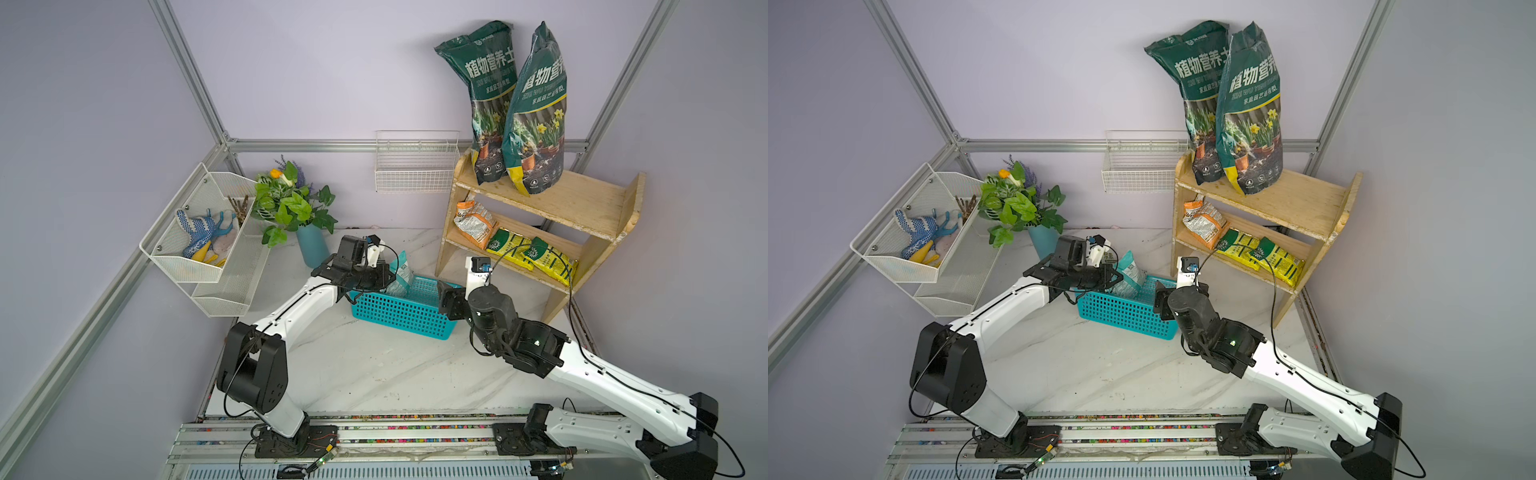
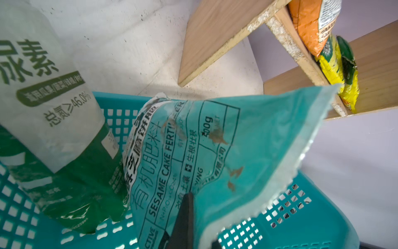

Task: Take down the fertilizer bag from the shelf
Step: Place the fertilizer bag in the storage box.

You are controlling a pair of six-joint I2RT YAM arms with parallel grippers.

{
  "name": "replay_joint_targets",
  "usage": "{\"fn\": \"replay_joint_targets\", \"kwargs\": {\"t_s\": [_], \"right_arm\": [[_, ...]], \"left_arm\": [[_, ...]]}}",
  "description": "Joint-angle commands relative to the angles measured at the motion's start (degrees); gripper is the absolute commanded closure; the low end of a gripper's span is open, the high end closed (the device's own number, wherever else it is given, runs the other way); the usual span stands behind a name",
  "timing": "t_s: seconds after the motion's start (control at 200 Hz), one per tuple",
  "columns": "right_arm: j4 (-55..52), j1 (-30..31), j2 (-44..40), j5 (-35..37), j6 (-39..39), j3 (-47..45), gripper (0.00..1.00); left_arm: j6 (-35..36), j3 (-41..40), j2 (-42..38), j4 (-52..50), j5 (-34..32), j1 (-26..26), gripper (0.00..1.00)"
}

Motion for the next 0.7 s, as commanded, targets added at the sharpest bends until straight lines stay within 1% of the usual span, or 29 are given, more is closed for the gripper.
{"fn": "replay_joint_targets", "kwargs": {"t_s": [0.0, 0.07, 0.09, 0.17, 0.325, 0.48, 0.625, 0.695], "right_arm": [[-1.2, -0.34, 0.07, -0.47, 0.6, -0.73, 0.19], [-1.2, -0.35, 0.34, -0.37, 0.72, -0.65, 0.19], [-1.2, -0.36, 0.42, -0.35, 0.76, -0.64, 0.19], [-1.21, -0.36, 0.69, -0.52, 0.92, -0.64, 0.19], [-1.29, -0.52, 1.01, -0.6, 1.02, -0.64, 0.19], [-1.29, -0.5, 0.89, -0.65, 0.94, -0.64, 0.19], [-1.29, -0.49, 0.97, -0.83, 0.89, -0.64, 0.19], [-1.29, -0.52, 0.95, -0.75, 0.92, -0.64, 0.19]], "left_arm": [[-1.83, -5.55, -7.91, 6.02, 2.56, -0.16, 1.0], [-2.57, -7.34, -9.87, 7.02, 2.91, -0.13, 1.0], [-2.72, -7.71, -12.03, 7.03, 2.7, -0.13, 1.0], [-3.02, -8.46, -13.34, 6.41, 1.42, -0.14, 1.0], [-3.19, -7.11, -12.52, 3.91, 2.12, -0.14, 1.0], [-4.44, -8.09, -13.55, 3.8, 2.29, -0.13, 1.0], [-2.38, -7.99, -12.84, 3.68, 1.83, -0.13, 1.0], [-1.32, -7.63, -11.88, 4.39, 3.53, -0.13, 1.0]]}}
